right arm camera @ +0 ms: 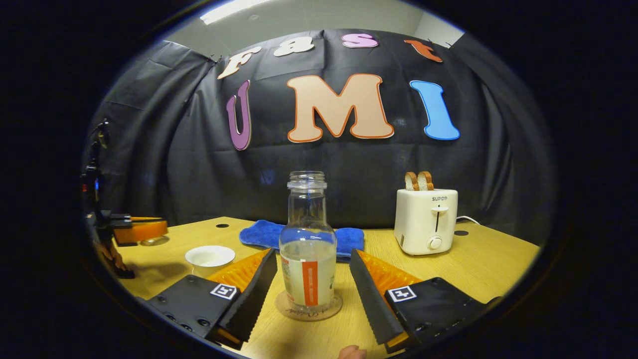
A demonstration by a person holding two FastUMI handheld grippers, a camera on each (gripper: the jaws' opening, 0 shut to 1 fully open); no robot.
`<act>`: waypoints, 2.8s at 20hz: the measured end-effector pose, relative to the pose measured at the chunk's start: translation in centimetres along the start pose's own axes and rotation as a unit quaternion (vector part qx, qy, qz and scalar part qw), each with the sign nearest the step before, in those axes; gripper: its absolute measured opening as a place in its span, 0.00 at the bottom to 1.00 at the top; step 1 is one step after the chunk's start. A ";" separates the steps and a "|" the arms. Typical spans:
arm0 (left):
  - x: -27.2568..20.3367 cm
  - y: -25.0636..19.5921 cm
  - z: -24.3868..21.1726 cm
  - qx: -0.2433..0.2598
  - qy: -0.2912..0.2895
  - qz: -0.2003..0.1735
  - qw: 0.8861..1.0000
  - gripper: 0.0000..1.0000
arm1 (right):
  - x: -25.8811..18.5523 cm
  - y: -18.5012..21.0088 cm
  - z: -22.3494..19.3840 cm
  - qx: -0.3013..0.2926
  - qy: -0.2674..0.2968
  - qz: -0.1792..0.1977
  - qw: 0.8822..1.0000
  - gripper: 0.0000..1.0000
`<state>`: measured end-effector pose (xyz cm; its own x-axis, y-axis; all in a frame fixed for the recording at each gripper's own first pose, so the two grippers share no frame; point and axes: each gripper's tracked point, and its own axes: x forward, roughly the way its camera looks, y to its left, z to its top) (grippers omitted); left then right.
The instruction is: Open the teacup lid with one hand, grasp the water bottle and pour water into the teacup with the other hand; after pouring, place the water bottle on the coaster and then close the teacup lid.
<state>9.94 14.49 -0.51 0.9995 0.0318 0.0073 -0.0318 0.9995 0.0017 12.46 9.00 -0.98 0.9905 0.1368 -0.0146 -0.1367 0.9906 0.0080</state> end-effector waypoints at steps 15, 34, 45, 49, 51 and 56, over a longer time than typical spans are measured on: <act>4.9 -7.3 0.0 -0.004 0.001 -0.053 0.999 0.23 | -4.9 -4.5 0.4 0.000 -0.001 -0.019 1.000 0.84; 5.6 -10.0 -1.9 0.060 0.065 -0.056 0.995 0.23 | -5.8 -4.5 0.4 0.001 0.000 -0.011 1.000 0.85; 4.2 -8.8 0.2 0.015 -0.001 -0.037 0.999 0.98 | -5.8 -4.5 0.4 0.001 0.000 -0.011 1.000 1.00; 2.4 -8.1 0.1 -0.006 0.001 -0.008 1.000 0.96 | -6.0 -5.0 0.5 0.000 0.000 -0.026 1.000 0.87; 1.2 -8.8 0.1 -0.005 0.002 -0.009 1.000 0.96 | -6.4 -5.4 0.5 -0.001 -0.001 -0.040 0.999 0.93; -3.2 -10.9 0.3 -0.004 0.001 -0.008 1.000 0.96 | -8.3 -4.3 0.5 -0.001 -0.001 -0.043 0.999 0.93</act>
<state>7.12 3.47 -0.24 0.9999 0.0163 0.0052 -0.0163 0.9999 -0.0055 4.81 3.64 -0.37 0.9986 0.0518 -0.0128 -0.0517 0.9986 0.0052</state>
